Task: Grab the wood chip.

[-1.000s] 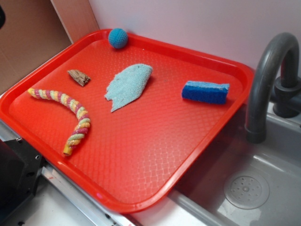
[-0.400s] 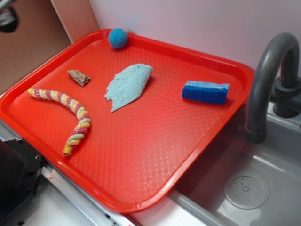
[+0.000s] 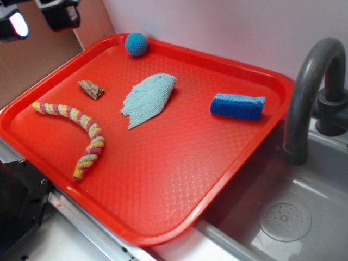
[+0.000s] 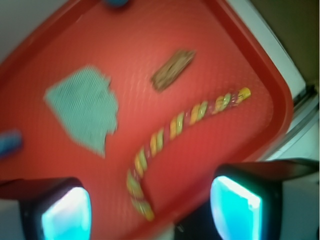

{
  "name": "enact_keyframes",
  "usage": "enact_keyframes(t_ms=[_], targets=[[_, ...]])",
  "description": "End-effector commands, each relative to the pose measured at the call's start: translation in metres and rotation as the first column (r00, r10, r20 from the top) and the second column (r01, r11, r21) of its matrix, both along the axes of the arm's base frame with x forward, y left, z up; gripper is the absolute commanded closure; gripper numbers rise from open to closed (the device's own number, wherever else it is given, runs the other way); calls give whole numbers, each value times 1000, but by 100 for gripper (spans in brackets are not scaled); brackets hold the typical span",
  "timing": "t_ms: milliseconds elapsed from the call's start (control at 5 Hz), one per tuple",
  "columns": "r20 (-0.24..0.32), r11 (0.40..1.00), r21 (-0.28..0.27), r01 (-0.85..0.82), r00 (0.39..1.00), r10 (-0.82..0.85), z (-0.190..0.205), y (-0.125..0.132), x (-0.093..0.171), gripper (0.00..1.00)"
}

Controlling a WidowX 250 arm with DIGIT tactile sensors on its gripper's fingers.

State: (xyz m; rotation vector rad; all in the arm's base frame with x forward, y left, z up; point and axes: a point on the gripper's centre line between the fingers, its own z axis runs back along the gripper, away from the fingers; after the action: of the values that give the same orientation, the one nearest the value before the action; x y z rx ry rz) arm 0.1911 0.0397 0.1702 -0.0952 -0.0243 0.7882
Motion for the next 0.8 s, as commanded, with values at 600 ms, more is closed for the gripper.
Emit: enact_keyframes(t_ms=[600], targets=[[161, 821, 215, -529, 848, 505, -94, 74, 42, 0]])
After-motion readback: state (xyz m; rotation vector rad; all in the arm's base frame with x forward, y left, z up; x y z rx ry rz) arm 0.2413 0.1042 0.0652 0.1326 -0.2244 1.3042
